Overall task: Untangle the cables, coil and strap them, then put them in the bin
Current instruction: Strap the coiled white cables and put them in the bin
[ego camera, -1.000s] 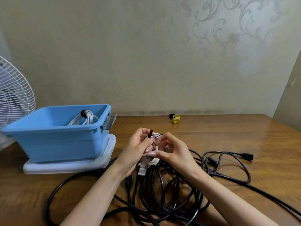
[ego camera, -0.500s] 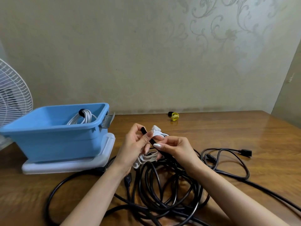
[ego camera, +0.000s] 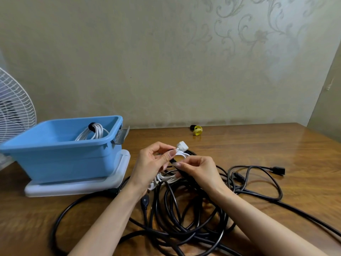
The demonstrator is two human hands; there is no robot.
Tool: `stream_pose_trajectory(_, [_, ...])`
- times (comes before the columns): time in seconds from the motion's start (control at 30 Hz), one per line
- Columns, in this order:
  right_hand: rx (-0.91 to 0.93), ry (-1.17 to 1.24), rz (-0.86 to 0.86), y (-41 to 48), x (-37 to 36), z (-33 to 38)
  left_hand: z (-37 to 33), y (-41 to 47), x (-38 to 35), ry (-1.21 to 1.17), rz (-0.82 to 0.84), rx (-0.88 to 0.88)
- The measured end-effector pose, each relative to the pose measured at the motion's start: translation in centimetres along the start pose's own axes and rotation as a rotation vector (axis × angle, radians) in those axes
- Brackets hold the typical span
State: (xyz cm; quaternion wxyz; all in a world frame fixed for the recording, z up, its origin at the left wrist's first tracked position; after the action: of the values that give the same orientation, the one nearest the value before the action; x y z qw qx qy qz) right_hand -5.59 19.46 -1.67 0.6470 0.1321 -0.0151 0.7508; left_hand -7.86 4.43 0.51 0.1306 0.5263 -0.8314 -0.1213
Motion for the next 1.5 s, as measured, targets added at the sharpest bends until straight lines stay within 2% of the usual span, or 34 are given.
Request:
stream_pose_trajectory(0.13, [-0.022,-0.130,-0.064,0.0,0.2,-0.2,-0.2,0.1,0.0,0.062,-0.021,-0.062])
stream_pose_trajectory(0.23, [-0.002,-0.447,-0.264,-0.1,0.5,-0.4,-0.2,0.0,-0.1,0.082,0.006,-0.069])
stream_pose_trajectory(0.33, [0.267,-0.734,-0.475,0.0,0.7,0.3,-0.1,-0.1,-0.3,0.094,0.073,-0.049])
stream_pose_trajectory(0.4, [0.495,-0.820,-0.425,0.4,0.9,0.3,-0.2,-0.2,-0.6,0.082,0.130,-0.048])
stream_pose_trajectory(0.47, [0.631,-0.879,-0.291,0.7,1.0,0.0,-0.3,-0.3,-1.0,0.083,0.174,-0.062])
stream_pose_trajectory(0.57, [0.629,-0.768,-0.140,0.7,1.3,-0.5,-0.4,-0.4,-1.3,0.179,0.225,-0.097])
stream_pose_trajectory(0.7, [0.494,-0.628,-0.133,0.6,1.8,-0.6,-0.8,-0.5,-1.4,0.421,0.199,-0.179])
stream_pose_trajectory(0.8, [0.428,-0.408,-0.079,0.6,1.7,-0.5,-1.3,-0.6,-1.5,0.560,0.152,-0.262])
stream_pose_trajectory(0.9, [0.305,-0.120,0.058,0.6,1.7,-0.2,-1.6,-0.8,-1.4,0.697,0.092,-0.353])
stream_pose_trajectory(1.03, [0.206,0.108,0.246,0.9,1.8,0.0,-1.5,-0.9,-1.4,0.665,0.058,-0.364])
stream_pose_trajectory(1.1, [0.188,0.232,0.413,0.9,2.2,0.1,-1.5,-0.9,-1.3,0.591,0.046,-0.318])
stream_pose_trajectory(1.17, [0.152,0.348,0.492,0.7,2.6,0.5,-1.4,-0.8,-1.2,0.509,0.058,-0.245])
stream_pose_trajectory(1.33, [-0.012,0.394,0.161,1.2,3.1,0.1,-1.5,-0.9,-1.6,0.413,0.172,-0.119])
stream_pose_trajectory(1.43, [0.047,0.474,0.043,1.2,3.4,0.7,-1.8,-1.1,-2.1,0.473,0.206,-0.099])
stream_pose_trajectory(1.5, [0.130,0.427,-0.010,1.0,3.5,1.5,-1.9,-1.1,-2.1,0.507,0.204,-0.103])
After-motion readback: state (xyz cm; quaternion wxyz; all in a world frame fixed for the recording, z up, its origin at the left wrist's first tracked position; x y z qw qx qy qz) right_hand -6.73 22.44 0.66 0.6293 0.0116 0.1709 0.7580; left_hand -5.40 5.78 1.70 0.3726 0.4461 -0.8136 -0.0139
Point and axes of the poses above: each hand's wrist, its own y-axis towards the middle knuckle, its own x-axis out of the back of the hand, z = x × y, the point moved 2 cm from there along y, towards the middle knuckle, and after that the axes turned 11 degrees about z, right-handed, at the moved point
